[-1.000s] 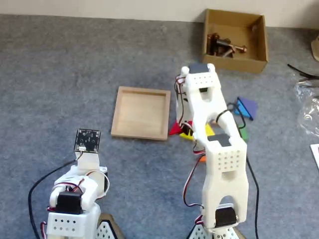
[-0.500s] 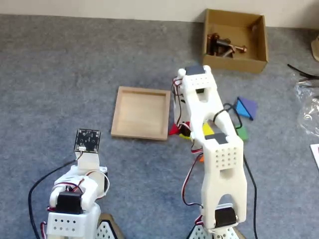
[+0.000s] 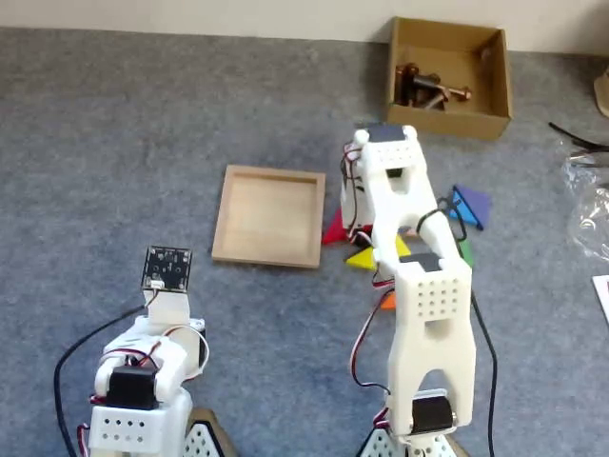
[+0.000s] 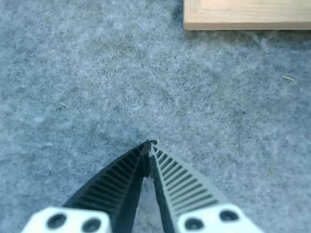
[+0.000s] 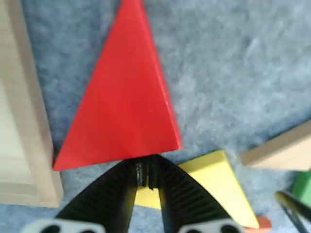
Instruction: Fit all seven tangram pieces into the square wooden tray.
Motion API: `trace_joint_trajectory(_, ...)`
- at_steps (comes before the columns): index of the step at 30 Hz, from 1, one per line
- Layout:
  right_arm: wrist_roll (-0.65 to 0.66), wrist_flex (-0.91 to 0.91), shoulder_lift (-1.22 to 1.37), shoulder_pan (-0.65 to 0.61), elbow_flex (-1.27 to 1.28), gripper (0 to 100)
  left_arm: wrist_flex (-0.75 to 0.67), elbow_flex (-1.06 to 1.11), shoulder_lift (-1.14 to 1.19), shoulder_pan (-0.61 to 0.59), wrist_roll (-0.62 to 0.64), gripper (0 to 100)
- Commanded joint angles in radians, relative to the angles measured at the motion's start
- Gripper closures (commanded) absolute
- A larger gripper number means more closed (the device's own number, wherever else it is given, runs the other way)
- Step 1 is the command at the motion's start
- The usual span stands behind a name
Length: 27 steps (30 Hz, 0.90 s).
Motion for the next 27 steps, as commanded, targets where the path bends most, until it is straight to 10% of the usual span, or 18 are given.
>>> trace_joint_trajectory(1, 0.025, -0.021, -0.021, 0.015, -0.044, 97.1, -0.003, 0.019, -0.007, 0.018, 0.006, 99)
trace_joint_trajectory(27, 0.054, -0.087, -0.027, 0.150, -0.177, 96.8, -0.003, 0.019, -0.007, 0.018, 0.006, 99)
